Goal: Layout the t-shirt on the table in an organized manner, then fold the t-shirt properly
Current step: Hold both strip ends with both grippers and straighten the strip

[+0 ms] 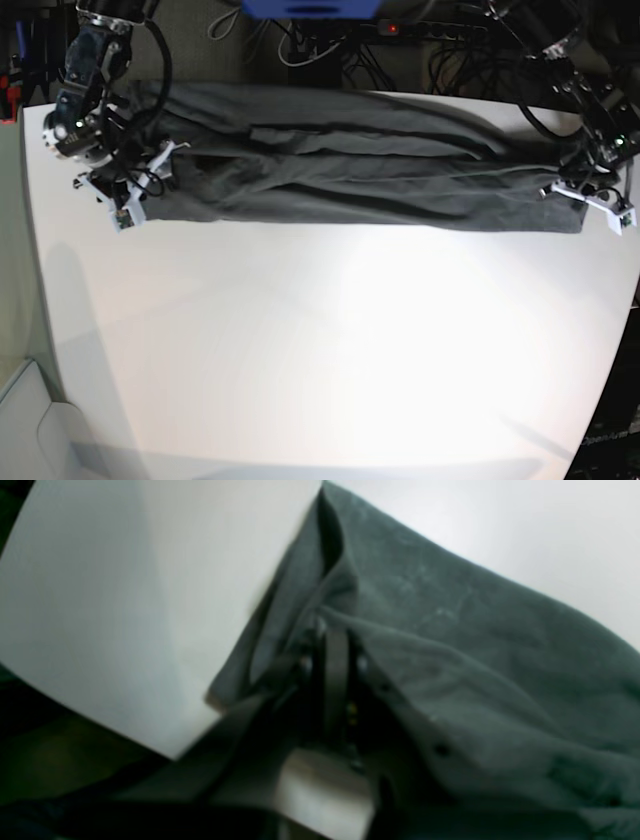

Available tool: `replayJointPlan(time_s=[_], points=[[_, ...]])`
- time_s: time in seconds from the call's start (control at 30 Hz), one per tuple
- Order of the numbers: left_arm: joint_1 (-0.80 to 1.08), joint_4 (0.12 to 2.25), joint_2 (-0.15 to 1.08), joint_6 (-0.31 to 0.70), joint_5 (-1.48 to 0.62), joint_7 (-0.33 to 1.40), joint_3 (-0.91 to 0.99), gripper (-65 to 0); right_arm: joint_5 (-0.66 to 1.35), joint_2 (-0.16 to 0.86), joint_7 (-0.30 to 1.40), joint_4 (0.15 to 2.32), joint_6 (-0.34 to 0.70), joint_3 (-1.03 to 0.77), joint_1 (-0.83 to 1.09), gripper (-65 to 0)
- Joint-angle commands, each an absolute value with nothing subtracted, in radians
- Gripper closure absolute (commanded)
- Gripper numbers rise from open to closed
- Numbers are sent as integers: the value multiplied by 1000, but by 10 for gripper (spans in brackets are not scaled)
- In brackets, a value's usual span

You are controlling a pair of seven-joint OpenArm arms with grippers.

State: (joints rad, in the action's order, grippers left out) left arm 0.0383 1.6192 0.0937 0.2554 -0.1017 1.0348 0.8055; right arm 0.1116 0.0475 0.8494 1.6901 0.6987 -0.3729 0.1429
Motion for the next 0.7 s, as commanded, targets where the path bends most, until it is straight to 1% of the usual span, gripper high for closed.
replayJointPlan(time_s=[0.0, 0.2, 0.27, 0.33, 0.53, 0.6, 0.67], points=[[41, 1630, 110, 254, -107, 1015, 805, -4, 122, 56, 829, 1705, 698, -377, 134, -340], [44, 1630, 110, 255, -108, 1023, 802, -6, 122, 56, 829, 1705, 698, -377, 134, -340], [44, 1635, 110, 255, -108, 1024, 802, -26, 122, 56, 829, 1705, 698, -377, 134, -340], [44, 1638, 110, 255, -105, 1024, 802, -90, 122, 56, 829, 1705, 698, -377, 134, -340], [65, 1644, 110, 255, -114, 1021, 808, -402, 122, 56, 829, 1705, 698, -377, 134, -340], [81, 1676, 110, 255, -114, 1017, 808, -457, 122, 58, 829, 1705, 698, -377, 134, -340], [82, 1724, 105, 255, -114, 1021, 808, -467, 122, 58, 829, 1705, 698, -377, 134, -340]])
